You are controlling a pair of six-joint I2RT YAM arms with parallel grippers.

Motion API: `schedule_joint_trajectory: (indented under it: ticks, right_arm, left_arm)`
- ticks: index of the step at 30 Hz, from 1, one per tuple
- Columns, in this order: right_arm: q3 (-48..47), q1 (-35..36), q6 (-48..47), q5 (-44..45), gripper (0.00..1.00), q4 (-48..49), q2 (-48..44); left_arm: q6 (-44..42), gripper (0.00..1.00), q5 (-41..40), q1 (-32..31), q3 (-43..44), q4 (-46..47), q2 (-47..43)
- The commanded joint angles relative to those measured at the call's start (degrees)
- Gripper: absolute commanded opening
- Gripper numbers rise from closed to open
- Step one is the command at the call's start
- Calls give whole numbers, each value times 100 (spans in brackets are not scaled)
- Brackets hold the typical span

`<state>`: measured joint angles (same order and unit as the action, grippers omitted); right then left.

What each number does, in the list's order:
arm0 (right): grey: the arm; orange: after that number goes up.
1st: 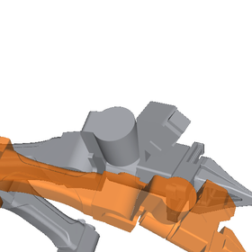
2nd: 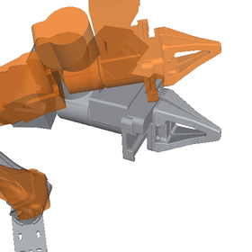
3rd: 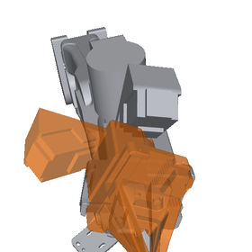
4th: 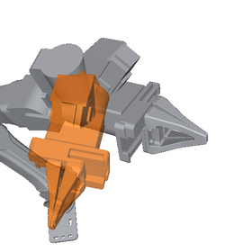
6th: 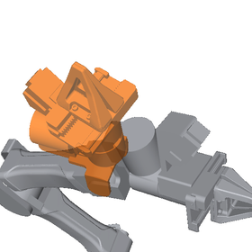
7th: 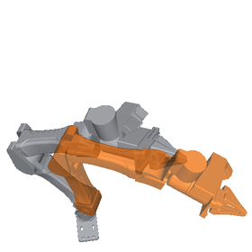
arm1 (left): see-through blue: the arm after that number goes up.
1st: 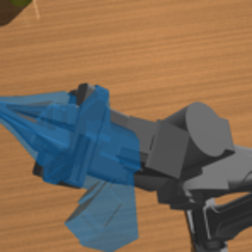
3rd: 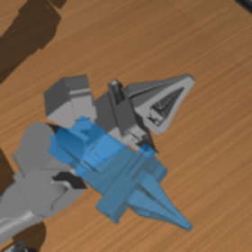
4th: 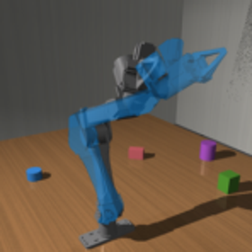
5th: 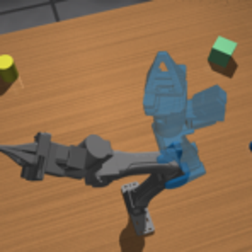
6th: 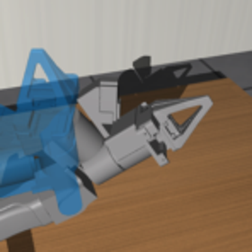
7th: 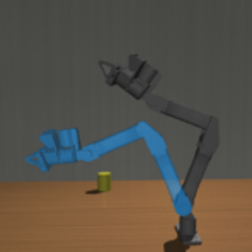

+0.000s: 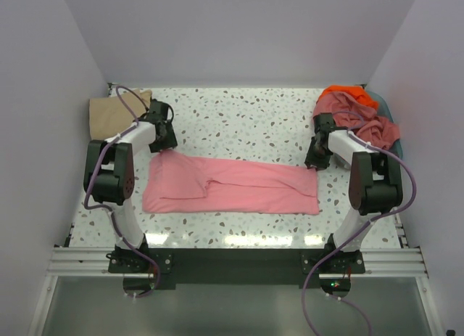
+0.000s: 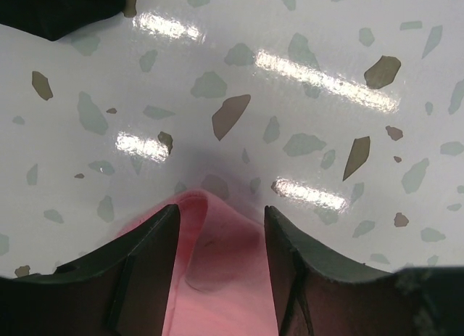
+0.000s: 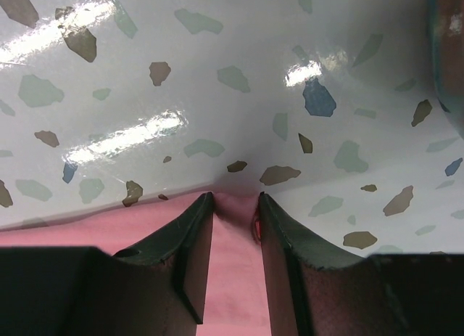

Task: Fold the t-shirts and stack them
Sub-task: Fold the tshirt

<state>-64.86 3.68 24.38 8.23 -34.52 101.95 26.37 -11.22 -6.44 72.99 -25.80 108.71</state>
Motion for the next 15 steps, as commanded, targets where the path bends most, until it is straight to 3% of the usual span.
schedule_joint_trajectory:
  ticks: [1, 15]
  right_arm:
    - [0, -26, 32, 126, 35, 156, -17]
    - [-44, -34, 5, 170, 32, 86, 0]
  left_arm:
    - [-79, 54, -29, 55, 180, 137, 54]
    - [140, 45, -345, 125, 110, 84, -7]
